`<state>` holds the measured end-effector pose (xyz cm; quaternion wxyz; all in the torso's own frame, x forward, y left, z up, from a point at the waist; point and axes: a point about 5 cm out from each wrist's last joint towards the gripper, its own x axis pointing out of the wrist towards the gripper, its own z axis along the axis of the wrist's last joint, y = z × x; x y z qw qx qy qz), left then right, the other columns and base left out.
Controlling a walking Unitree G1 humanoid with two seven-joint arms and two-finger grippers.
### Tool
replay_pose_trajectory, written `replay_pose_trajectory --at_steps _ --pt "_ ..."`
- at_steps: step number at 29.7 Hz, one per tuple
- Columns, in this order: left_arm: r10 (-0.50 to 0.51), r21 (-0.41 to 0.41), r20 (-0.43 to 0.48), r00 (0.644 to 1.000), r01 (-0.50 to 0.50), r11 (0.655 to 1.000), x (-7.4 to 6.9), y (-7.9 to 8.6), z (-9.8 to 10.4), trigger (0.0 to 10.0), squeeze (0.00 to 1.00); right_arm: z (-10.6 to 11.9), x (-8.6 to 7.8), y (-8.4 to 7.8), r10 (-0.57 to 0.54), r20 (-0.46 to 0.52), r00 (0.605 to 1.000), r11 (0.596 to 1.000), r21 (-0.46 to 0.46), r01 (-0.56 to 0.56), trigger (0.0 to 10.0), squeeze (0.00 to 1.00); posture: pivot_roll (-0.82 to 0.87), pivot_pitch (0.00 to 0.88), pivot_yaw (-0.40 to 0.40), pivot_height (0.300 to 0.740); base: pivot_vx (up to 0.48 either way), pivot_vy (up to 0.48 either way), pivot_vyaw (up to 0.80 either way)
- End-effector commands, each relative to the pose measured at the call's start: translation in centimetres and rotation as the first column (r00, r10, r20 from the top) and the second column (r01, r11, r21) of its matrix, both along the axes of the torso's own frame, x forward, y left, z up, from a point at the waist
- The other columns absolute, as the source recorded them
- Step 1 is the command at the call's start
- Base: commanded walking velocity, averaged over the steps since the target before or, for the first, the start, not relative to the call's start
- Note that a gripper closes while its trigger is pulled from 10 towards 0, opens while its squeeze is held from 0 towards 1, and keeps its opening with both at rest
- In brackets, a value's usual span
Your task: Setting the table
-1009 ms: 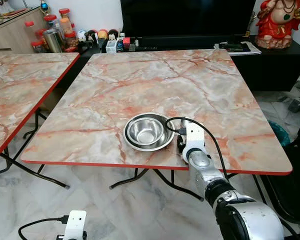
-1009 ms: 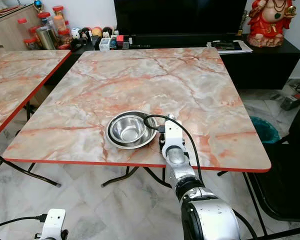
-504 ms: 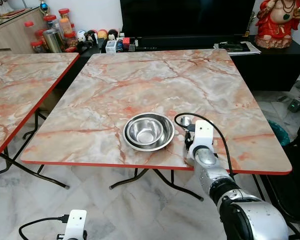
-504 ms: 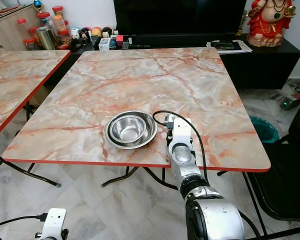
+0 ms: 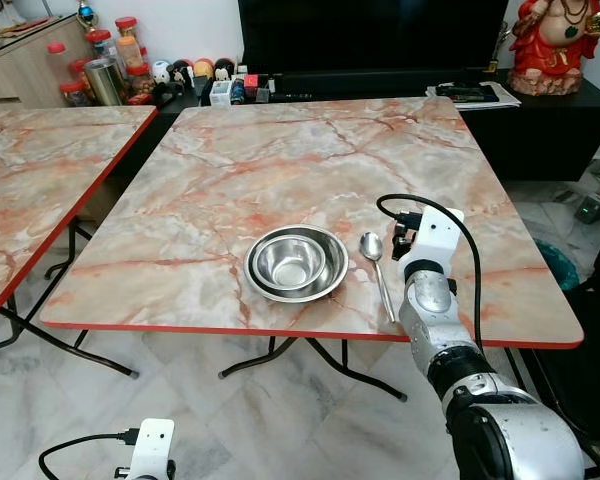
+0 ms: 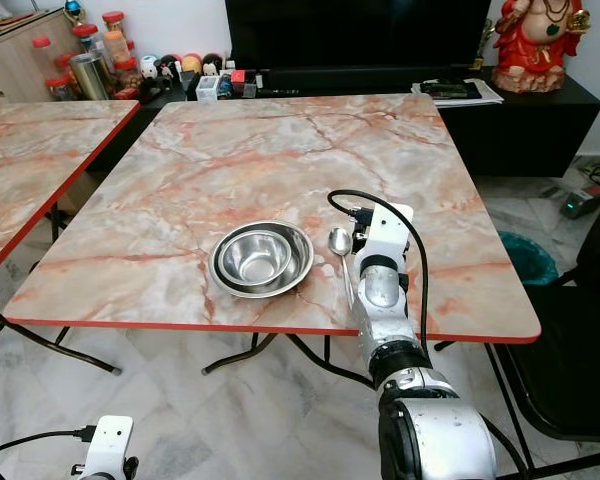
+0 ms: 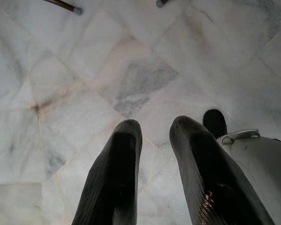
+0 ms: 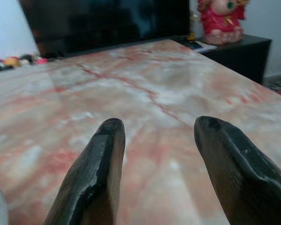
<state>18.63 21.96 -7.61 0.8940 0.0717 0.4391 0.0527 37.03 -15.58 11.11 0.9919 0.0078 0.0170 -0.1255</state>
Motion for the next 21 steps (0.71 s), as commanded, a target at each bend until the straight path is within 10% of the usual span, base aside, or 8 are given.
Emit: replay_pose_trajectory --at_steps 1,10,21 --pt "0.01 0.01 0.005 1.0 -0.01 1.0 0.1 0.5 0.2 10.0 0.0 -0.6 -0.6 -0.9 -0.047 0.001 0.999 0.999 -0.013 0.047 10.0 0.0 0.05 0.0 0.083 0.74 0.0 0.0 0.0" --pt "0.007 0.011 0.006 1.0 -0.008 1.0 0.1 0.6 0.2 10.0 0.0 -2.6 -2.7 -5.1 -0.169 -0.03 0.985 0.983 -0.084 0.166 10.0 0.0 0.03 0.0 0.089 0.74 0.0 0.0 0.0" --pt "0.009 0.011 0.014 1.0 -0.01 1.0 0.2 0.7 0.3 10.0 0.0 -5.2 -3.9 -2.5 -0.016 -0.109 0.994 0.997 -0.074 0.008 10.0 0.0 0.04 0.0 0.094 0.74 0.0 0.0 0.0"
